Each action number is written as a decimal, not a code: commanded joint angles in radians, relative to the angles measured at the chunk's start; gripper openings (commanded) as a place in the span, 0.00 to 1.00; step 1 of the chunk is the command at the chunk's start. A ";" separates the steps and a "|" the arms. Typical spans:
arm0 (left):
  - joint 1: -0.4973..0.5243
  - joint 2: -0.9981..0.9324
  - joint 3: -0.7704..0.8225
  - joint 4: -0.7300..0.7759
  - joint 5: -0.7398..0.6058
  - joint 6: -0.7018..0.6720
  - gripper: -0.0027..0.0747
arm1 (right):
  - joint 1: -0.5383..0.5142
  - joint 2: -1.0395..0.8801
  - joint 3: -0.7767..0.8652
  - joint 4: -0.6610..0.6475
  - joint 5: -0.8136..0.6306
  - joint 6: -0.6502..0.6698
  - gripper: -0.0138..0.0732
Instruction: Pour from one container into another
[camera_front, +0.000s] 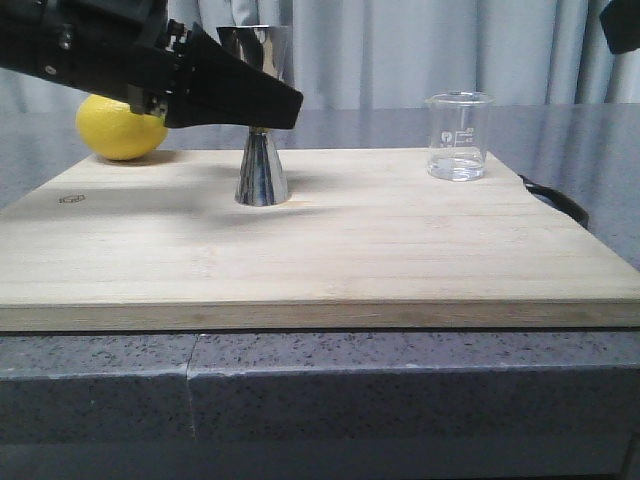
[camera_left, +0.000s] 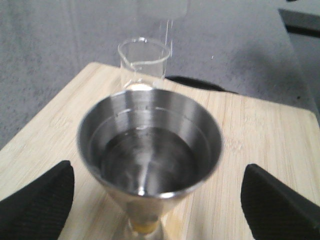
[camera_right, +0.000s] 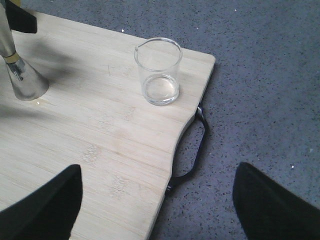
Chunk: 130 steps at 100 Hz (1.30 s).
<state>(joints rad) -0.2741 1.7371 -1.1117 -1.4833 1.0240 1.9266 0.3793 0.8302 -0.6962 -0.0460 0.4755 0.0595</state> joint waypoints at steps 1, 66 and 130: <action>-0.003 -0.109 -0.054 0.113 -0.047 -0.195 0.85 | 0.000 -0.012 -0.028 -0.016 -0.074 0.001 0.80; -0.003 -0.526 -0.304 1.311 0.135 -1.689 0.84 | -0.022 -0.012 -0.095 0.021 0.047 0.032 0.80; -0.003 -1.139 0.290 1.494 -0.275 -2.033 0.83 | -0.111 -0.301 -0.170 -0.107 0.336 0.127 0.80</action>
<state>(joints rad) -0.2741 0.6480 -0.8508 0.0098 0.8833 -0.0894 0.2751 0.5785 -0.8576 -0.1276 0.8841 0.1827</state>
